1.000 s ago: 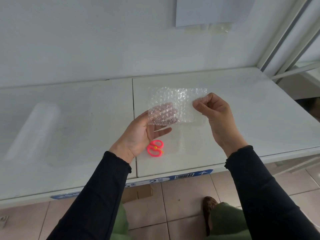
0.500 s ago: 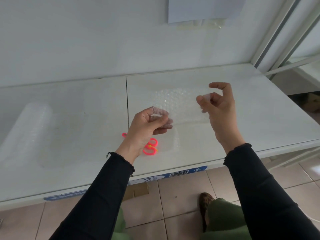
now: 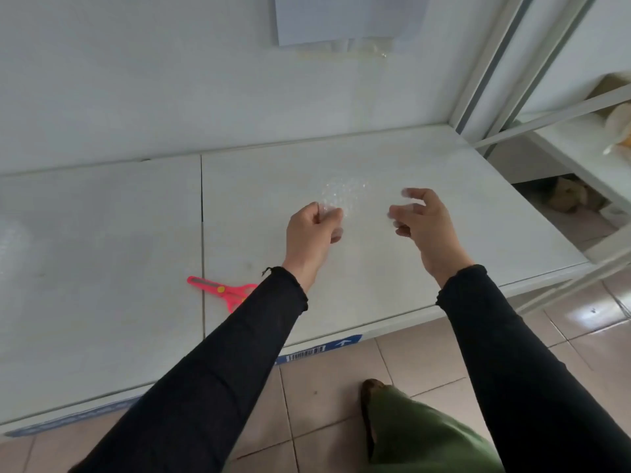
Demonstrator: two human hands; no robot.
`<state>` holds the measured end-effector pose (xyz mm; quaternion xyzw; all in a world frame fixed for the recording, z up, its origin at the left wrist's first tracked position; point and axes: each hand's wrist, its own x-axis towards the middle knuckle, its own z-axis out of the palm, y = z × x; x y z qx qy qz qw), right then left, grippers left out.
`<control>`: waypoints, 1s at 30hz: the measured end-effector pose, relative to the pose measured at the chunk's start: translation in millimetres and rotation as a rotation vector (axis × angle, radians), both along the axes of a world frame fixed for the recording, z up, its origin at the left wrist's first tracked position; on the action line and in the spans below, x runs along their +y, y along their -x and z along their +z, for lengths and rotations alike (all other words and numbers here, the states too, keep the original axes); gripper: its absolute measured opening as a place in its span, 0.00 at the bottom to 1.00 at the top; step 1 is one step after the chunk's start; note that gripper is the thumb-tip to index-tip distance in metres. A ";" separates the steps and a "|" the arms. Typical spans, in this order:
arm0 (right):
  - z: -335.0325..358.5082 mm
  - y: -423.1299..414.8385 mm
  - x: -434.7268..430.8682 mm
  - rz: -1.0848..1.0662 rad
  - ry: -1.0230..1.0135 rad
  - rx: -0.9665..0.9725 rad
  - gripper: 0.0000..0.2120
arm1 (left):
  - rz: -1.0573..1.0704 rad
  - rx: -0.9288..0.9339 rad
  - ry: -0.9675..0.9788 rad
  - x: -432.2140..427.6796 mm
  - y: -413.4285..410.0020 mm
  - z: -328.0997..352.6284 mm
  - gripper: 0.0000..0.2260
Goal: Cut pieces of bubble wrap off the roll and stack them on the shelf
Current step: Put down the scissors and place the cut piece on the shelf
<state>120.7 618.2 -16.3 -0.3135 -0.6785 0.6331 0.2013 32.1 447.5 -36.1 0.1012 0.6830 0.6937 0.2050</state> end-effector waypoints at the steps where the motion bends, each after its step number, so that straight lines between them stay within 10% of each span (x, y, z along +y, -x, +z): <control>1: -2.6 0.9 11.0 0.000 -0.041 -0.029 0.19 | -0.002 0.034 0.039 10.7 4.8 0.4 0.07; 8: -25.5 19.7 59.0 0.001 -0.320 -0.200 0.19 | -0.101 0.405 0.427 60.3 25.7 -11.6 0.35; 19: -66.6 28.0 62.3 0.087 -1.181 -0.374 0.17 | -0.346 1.084 0.788 68.5 38.9 -40.3 0.27; 30: -74.3 31.3 34.9 0.346 -1.095 -0.538 0.25 | -0.566 0.870 0.885 84.5 29.1 -55.2 0.24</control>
